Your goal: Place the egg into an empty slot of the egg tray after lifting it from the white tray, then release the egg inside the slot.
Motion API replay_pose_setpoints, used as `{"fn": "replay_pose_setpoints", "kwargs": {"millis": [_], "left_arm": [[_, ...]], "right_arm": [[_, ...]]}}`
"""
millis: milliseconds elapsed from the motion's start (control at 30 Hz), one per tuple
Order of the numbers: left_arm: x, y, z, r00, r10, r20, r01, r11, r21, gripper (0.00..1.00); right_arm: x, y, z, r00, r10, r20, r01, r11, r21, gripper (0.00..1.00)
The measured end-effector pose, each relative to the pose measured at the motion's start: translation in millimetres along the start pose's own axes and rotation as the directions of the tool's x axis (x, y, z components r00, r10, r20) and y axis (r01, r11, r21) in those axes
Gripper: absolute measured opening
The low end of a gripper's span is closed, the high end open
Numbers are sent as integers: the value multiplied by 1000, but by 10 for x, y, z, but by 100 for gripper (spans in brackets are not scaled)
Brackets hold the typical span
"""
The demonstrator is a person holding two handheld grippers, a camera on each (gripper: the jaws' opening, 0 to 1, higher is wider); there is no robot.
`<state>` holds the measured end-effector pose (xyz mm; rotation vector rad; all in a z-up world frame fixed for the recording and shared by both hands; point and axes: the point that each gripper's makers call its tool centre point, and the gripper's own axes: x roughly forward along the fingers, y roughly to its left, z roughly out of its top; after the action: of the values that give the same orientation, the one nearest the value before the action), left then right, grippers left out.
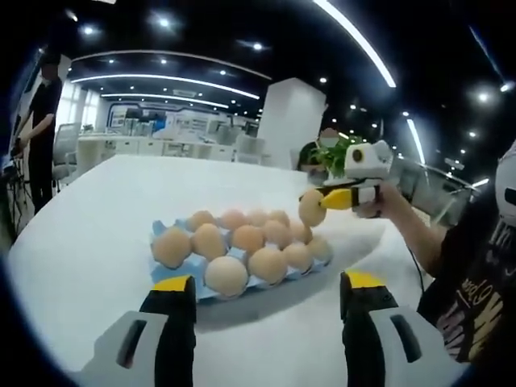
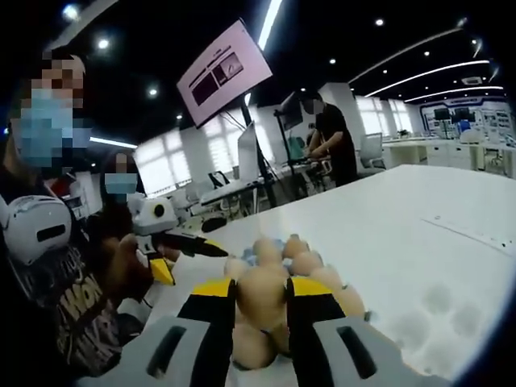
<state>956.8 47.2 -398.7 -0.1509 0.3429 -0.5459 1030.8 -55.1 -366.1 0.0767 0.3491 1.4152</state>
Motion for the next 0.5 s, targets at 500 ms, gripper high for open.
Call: {"fn": "replay_pose_setpoints", "kwargs": {"millis": [500], "left_arm": [[243, -104, 109, 999, -33, 39, 33, 999, 0, 70]], "right_arm": [[265, 102, -14, 1000, 28, -6, -28, 1000, 1, 25]]}}
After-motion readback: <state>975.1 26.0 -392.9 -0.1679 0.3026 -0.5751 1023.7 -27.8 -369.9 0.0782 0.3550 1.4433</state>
